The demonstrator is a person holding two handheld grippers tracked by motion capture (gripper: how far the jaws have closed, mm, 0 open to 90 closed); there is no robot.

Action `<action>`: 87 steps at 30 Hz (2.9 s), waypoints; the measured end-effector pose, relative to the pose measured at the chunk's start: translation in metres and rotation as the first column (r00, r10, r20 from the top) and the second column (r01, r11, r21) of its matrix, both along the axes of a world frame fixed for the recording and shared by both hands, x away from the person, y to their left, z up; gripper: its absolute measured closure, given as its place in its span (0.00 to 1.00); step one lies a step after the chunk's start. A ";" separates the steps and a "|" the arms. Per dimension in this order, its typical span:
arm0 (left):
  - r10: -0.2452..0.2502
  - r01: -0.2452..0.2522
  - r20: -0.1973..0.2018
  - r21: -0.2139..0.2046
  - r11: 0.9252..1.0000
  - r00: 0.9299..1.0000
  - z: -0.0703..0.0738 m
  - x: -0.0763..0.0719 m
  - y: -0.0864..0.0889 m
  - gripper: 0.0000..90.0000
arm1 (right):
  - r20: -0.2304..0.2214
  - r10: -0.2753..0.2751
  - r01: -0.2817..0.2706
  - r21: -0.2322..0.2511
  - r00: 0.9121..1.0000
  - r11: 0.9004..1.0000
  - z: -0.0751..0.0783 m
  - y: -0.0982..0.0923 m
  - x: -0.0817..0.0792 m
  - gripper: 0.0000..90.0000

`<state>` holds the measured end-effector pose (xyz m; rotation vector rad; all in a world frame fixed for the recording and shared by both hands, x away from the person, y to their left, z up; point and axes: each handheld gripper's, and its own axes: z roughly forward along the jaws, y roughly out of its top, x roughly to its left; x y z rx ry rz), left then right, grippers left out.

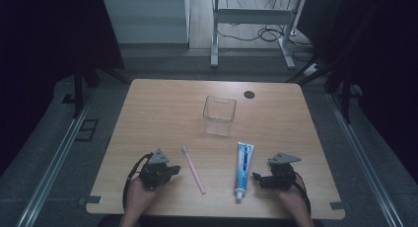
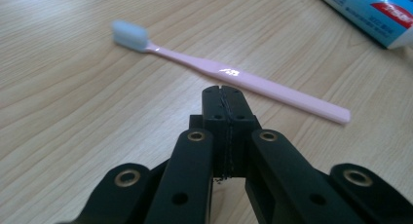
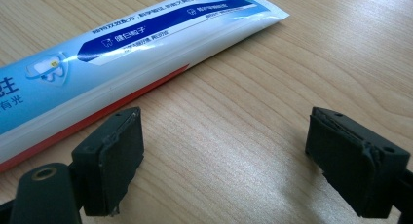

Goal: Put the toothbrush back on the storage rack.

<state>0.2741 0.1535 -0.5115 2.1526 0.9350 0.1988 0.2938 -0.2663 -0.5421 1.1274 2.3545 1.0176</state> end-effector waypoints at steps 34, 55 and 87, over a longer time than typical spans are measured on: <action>-0.172 0.174 -0.059 0.031 0.984 0.983 -0.010 -0.002 -0.076 0.99 | 0.001 0.000 0.000 0.000 1.000 1.000 0.000 0.000 0.000 0.15; -0.123 0.128 -0.081 0.065 0.990 0.989 -0.011 -0.010 -0.052 0.98 | 0.000 -0.002 0.002 0.001 1.000 1.000 0.000 0.000 0.000 0.15; -0.120 0.128 -0.094 0.089 0.988 0.988 -0.015 -0.008 -0.055 0.97 | 0.000 0.000 0.000 -0.001 1.000 1.000 0.000 0.000 0.000 0.15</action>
